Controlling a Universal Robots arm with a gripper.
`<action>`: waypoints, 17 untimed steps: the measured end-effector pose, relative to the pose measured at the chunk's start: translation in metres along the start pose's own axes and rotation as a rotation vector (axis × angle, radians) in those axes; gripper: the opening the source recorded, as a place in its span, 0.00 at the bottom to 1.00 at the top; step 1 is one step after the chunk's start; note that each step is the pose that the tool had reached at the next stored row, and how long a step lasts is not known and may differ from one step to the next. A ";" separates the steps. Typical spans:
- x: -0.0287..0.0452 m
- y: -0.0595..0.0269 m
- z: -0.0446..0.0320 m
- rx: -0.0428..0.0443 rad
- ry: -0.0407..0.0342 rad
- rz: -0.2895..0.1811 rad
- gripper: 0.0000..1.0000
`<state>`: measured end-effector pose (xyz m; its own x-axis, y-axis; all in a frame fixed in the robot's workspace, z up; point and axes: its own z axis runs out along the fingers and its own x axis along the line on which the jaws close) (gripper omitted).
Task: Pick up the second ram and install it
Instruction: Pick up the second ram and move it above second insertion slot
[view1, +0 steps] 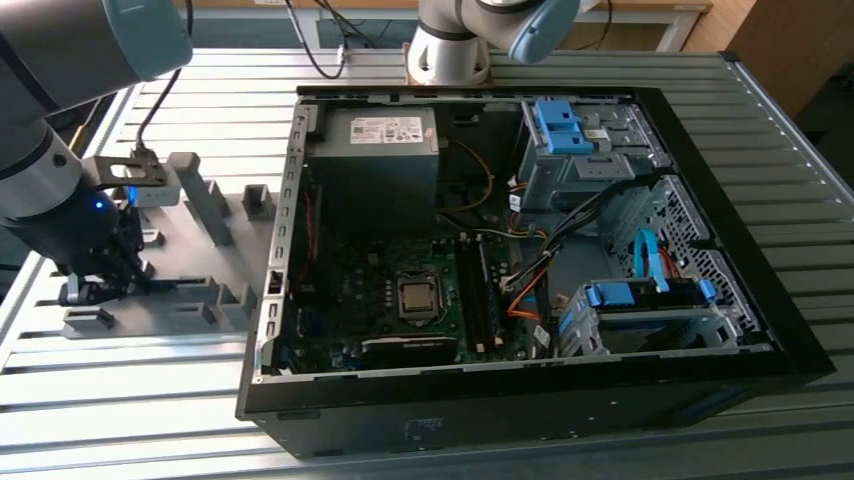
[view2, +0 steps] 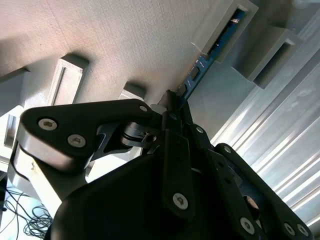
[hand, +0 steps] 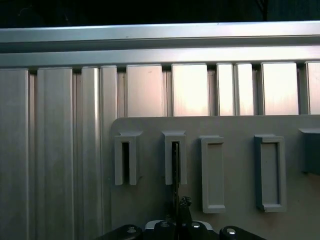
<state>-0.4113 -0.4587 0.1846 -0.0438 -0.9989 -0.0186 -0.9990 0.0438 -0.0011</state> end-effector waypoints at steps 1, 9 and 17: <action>0.0000 0.0000 0.0000 0.0000 0.0000 0.000 0.15; 0.0000 0.0000 -0.0028 0.0000 0.0000 0.001 0.15; -0.0003 0.0000 -0.0142 0.0000 0.0000 0.001 0.15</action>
<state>-0.4113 -0.4587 0.1987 -0.0444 -0.9988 -0.0186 -0.9990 0.0444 -0.0011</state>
